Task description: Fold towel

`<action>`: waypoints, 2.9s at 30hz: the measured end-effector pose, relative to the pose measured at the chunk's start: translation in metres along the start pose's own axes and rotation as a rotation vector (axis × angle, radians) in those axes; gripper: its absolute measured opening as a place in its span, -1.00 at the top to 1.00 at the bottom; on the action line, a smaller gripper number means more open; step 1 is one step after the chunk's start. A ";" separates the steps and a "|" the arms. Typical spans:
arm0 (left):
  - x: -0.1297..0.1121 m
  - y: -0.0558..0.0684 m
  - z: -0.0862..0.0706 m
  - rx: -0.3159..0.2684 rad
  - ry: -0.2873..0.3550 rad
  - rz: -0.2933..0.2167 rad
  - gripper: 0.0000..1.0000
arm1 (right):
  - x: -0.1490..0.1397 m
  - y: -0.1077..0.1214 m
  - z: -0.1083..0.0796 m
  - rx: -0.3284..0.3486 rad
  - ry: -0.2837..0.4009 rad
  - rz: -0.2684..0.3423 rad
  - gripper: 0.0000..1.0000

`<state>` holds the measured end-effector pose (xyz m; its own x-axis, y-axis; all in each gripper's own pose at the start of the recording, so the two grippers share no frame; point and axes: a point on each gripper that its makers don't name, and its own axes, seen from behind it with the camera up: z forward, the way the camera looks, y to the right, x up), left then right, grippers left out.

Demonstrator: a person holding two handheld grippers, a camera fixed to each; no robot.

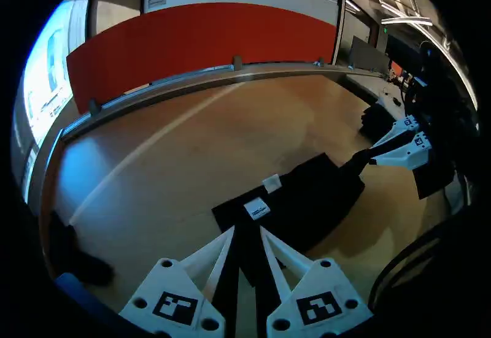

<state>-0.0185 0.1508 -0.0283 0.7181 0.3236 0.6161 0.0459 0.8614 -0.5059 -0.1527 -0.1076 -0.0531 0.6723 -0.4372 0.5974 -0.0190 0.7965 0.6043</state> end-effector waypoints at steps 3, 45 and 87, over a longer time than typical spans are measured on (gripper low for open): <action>0.000 -0.004 0.012 0.005 -0.002 0.000 0.73 | 0.000 0.005 0.010 0.000 -0.013 0.008 0.66; -0.017 -0.052 0.070 0.133 -0.027 0.011 -0.32 | -0.016 0.056 0.059 -0.157 -0.053 0.099 -1.00; -0.078 -0.040 -0.022 0.225 -0.001 -0.156 -0.55 | -0.049 0.023 -0.001 -0.112 -0.011 0.071 -1.00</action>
<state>-0.0612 0.0825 -0.0694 0.7140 0.1805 0.6764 0.0002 0.9661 -0.2581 -0.1854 -0.0678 -0.0686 0.6640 -0.3818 0.6430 0.0169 0.8673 0.4975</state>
